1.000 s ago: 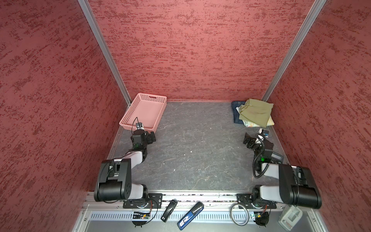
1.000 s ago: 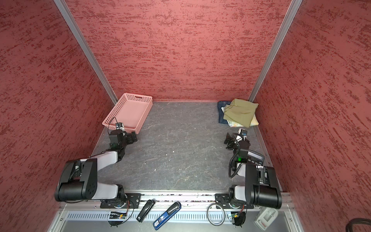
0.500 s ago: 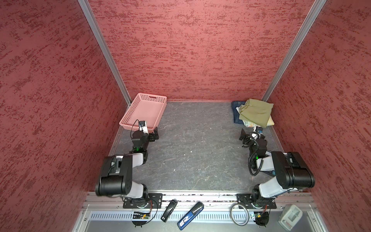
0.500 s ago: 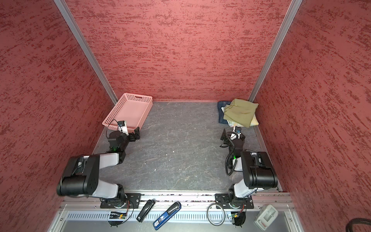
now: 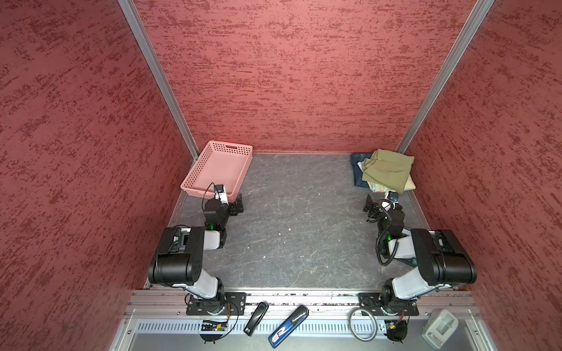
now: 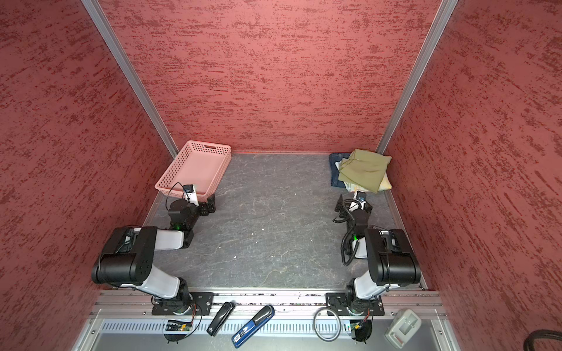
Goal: Fold and stack the skirts
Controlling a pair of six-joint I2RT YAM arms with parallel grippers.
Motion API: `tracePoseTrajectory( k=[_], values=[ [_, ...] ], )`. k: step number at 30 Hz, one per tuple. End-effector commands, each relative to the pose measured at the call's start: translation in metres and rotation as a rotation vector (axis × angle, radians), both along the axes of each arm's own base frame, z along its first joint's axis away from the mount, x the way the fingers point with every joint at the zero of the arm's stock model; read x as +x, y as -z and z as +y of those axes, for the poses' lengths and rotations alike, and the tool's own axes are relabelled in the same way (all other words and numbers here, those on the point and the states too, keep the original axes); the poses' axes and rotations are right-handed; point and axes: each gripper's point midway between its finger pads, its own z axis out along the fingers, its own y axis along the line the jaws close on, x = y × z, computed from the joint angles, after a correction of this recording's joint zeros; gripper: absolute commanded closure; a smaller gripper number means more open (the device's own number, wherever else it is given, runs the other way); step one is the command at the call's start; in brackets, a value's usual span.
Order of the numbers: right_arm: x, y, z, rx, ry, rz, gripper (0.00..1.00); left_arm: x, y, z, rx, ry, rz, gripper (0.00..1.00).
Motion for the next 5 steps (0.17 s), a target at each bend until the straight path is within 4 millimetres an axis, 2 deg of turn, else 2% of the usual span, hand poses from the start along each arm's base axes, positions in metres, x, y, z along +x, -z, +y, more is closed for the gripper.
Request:
tracePoseTrajectory(
  k=[1, 5],
  values=[
    [0.0060, -0.0093, -0.0011, -0.008, 0.009, -0.025, 0.01, 0.0016, -0.0098, -0.0004, 0.010, -0.003, -0.034, 0.00],
    [0.0038, -0.0108, -0.0012, -0.010, 0.010, -0.033, 0.01, 0.0018, -0.0099, -0.0005, 0.010, -0.003, -0.035, 0.01]
  ],
)
